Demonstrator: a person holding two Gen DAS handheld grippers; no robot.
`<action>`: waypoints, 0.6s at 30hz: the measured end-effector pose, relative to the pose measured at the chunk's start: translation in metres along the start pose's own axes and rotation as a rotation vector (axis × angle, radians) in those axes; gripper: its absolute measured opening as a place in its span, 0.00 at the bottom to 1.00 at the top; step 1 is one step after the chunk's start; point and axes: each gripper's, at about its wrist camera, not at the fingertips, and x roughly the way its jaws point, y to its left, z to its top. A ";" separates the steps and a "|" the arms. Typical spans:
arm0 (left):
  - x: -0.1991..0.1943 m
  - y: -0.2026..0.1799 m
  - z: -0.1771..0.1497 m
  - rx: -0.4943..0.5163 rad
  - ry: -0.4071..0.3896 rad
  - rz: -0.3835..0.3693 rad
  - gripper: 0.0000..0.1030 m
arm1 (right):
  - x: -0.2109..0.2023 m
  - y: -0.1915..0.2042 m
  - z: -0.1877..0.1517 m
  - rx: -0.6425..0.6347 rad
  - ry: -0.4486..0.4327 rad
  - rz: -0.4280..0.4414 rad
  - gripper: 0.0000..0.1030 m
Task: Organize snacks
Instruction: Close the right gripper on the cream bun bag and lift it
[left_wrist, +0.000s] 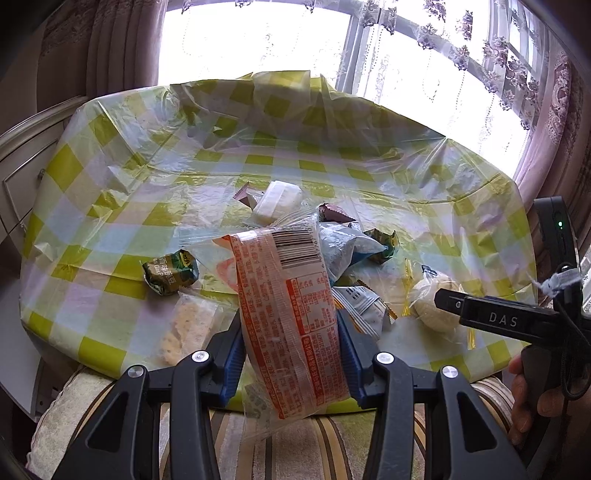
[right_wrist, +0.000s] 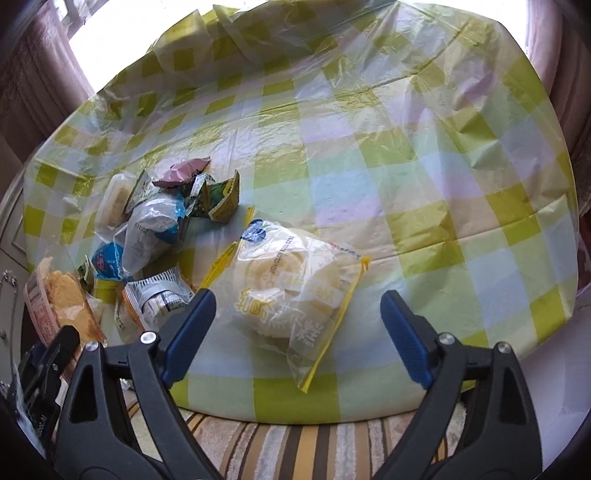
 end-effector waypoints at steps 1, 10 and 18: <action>0.000 0.001 0.000 -0.002 0.000 -0.001 0.45 | -0.003 0.007 0.003 -0.075 -0.021 -0.045 0.89; 0.003 0.003 -0.001 -0.011 0.009 -0.005 0.45 | -0.002 0.034 0.009 -0.583 -0.005 0.015 1.00; 0.004 -0.001 0.001 0.005 0.015 -0.001 0.45 | 0.036 0.021 0.017 -0.511 0.096 0.109 0.86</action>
